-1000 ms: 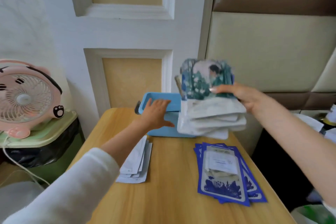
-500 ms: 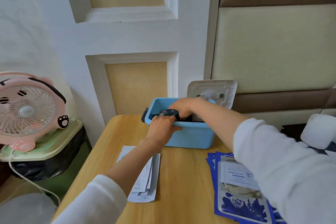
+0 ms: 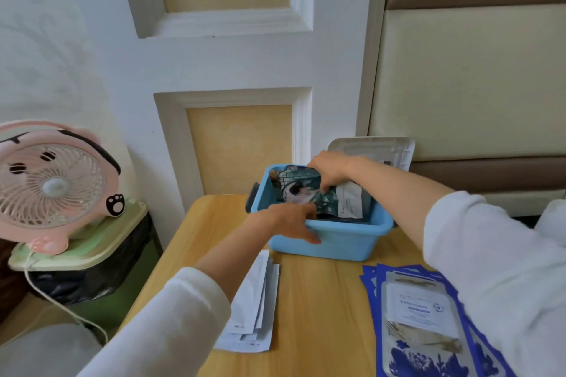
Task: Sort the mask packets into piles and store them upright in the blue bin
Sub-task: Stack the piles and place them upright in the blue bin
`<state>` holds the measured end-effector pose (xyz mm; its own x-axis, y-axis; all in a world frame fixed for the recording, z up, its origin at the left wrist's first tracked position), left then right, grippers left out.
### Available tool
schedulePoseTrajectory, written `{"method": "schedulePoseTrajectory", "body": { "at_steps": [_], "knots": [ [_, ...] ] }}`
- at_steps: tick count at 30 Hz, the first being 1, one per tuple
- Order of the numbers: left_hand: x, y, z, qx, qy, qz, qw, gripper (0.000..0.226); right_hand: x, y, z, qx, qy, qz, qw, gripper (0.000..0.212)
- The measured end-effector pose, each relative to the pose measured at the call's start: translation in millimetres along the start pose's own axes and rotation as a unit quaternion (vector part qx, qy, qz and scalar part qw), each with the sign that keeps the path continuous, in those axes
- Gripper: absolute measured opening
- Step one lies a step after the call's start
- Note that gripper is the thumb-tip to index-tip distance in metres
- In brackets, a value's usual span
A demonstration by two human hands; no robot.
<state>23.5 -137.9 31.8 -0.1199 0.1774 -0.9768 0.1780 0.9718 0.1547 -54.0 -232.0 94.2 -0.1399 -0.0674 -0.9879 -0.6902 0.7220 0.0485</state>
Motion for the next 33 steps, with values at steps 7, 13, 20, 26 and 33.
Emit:
{"method": "schedulePoseTrajectory", "body": {
  "at_steps": [7,13,20,26,33],
  "knots": [
    [2.7,-6.4,-2.8,-0.004,-0.001,0.051,0.999,0.064,25.8,13.8,10.3,-0.016,0.017,-0.064,0.998,0.009],
    [36.0,23.8,-7.6,0.050,0.056,0.082,0.994,0.080,-11.4,52.3,25.0,-0.045,0.050,-0.132,0.989,0.025],
    [37.6,0.1,-4.0,-0.011,0.136,-0.022,0.990,0.082,-26.7,89.4,34.3,-0.062,0.077,-0.195,0.976,0.045],
    [22.2,-12.2,-5.7,-0.049,0.101,-0.092,0.989,0.080,-30.3,96.8,26.4,-0.039,0.085,-0.234,0.968,0.042],
    [36.0,13.1,-23.9,-0.016,0.151,0.042,0.987,0.072,5.5,83.8,41.9,-0.038,0.128,-0.182,0.974,0.040]
  ]
}}
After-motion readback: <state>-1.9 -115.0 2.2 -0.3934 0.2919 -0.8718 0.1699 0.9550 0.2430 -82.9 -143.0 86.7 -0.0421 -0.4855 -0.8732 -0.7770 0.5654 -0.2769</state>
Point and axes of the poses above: each hand's wrist, its own y-axis away from the middle knuckle, its own x-axis out of the palm, z = x × y, the point moved 4 cm from there along -y, towards the middle knuckle, and after that the axes turned 3 degrees about -z, right-handed, at the moved point
